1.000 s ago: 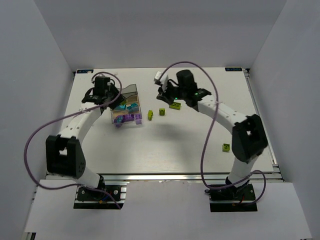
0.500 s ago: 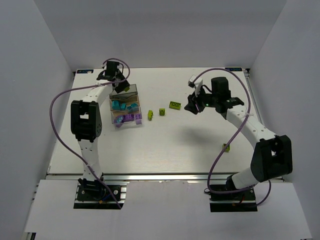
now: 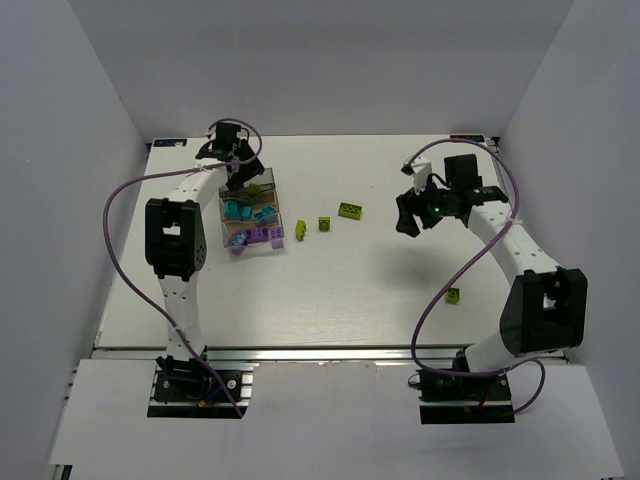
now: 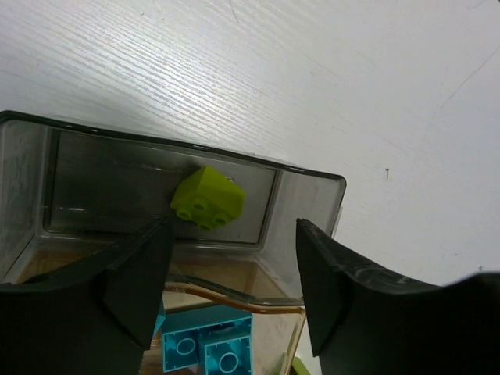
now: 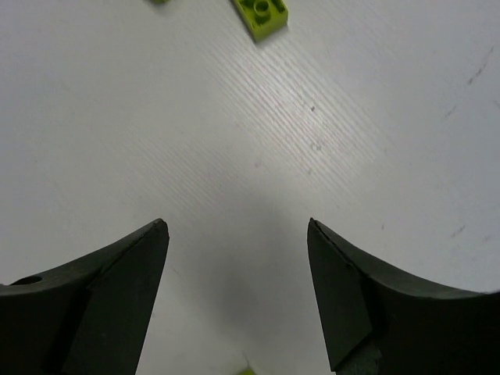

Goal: Sort the legos into containers by color

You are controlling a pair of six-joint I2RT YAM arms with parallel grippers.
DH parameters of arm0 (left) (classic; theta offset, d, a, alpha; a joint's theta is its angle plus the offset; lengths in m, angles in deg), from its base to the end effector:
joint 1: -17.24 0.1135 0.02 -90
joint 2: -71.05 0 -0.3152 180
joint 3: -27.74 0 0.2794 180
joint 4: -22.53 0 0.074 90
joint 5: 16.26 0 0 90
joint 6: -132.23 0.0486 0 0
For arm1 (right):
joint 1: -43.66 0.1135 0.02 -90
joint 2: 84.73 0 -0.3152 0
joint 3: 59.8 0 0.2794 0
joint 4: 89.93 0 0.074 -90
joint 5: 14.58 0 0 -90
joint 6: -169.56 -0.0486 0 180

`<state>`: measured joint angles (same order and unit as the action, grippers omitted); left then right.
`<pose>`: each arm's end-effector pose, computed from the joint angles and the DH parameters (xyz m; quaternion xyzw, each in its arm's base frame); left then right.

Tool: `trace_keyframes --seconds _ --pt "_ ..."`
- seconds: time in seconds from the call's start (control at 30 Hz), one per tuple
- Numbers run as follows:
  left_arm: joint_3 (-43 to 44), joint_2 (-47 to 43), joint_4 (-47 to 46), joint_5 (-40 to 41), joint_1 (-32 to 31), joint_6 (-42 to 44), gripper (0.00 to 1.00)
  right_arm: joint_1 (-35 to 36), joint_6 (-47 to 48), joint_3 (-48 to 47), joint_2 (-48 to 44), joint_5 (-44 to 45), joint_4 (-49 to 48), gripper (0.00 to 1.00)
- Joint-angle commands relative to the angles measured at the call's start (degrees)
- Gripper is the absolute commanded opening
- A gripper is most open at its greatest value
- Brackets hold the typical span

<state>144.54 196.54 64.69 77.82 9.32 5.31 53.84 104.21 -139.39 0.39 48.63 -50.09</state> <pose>0.5517 -0.0733 0.2329 -0.2473 0.9086 -0.0967 0.3223 0.3443 0.0841 0.3171 -0.3533 0.8324 0.1661 0.3934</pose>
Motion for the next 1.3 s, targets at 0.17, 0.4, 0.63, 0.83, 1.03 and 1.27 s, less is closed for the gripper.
trace_keyframes --seconds 0.17,0.4,0.63,0.83,1.03,1.27 --pt "-9.8 -15.7 -6.1 0.1 0.5 0.3 0.79 -1.3 2.9 -6.7 3.7 15.1 20.5 0.76" --pt "-30.6 -35.0 -12.8 3.7 0.5 0.5 0.79 -1.6 -2.8 -3.6 6.3 28.9 30.2 0.76" --pt "-42.0 -47.0 -12.2 5.2 0.8 1.4 0.8 -1.9 -7.2 -1.5 9.0 31.7 35.1 0.81" --pt "-47.3 -53.8 -12.3 5.3 0.8 1.0 0.8 -3.5 -9.2 1.9 11.3 31.8 34.3 0.84" --pt "-50.7 -59.0 -11.2 5.5 0.8 0.6 0.8 -7.1 -9.8 0.8 16.6 31.3 32.6 0.76" --pt "-52.9 -65.2 -8.8 6.1 0.9 0.5 0.8 -7.6 -10.5 -3.5 22.6 29.3 32.2 0.72"
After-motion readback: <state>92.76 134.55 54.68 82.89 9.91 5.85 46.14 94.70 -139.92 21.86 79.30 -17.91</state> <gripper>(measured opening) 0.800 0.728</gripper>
